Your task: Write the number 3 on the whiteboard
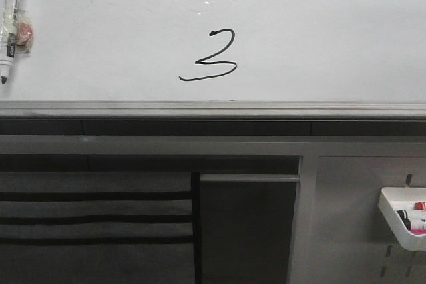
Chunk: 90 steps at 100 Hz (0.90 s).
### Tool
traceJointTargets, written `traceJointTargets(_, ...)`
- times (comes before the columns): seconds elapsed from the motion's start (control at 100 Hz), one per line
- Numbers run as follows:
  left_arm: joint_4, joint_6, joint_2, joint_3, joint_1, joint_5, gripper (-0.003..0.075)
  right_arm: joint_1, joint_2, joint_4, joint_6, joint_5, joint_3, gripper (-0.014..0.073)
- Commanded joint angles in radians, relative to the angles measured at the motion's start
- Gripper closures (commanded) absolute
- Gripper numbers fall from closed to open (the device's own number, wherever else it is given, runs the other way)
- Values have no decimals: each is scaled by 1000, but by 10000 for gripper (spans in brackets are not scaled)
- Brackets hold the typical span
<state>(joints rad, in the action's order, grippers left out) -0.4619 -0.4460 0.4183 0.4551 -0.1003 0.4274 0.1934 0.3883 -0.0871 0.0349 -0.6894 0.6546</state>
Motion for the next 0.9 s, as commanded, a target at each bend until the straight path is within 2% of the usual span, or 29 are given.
traceJointTargets(0.0,1,8,-29,3,-1,-131,738,-6,8,-4,2,81,25,668)
traceJointTargets(0.4,60,13,-289,-248,22,-338,738,-6,8,-4,2,81,25,668)
traceJointTargets(0.48,170,150,-350,-295,22,-350,738,-6,8,-4,2,81,25,668)
traceJointTargets(0.6,438,427,-431,-350,22,-353,738,-6,8,-4,2,81,25,668)
traceJointTargets(0.68,450,438,-456,-387,22,-378,738,-6,8,-4,2,81,25,668)
traceJointTargets(0.79,448,438,-456,-470,22,-516,738,-6,8,-4,2,81,25,668)
traceJointTargets(0.83,445,438,-456,-461,22,-474,738,-6,8,-4,2,81,25,668)
traceJointTargets(0.89,445,438,-456,-464,22,-483,738,-6,8,-4,2,81,25,668)
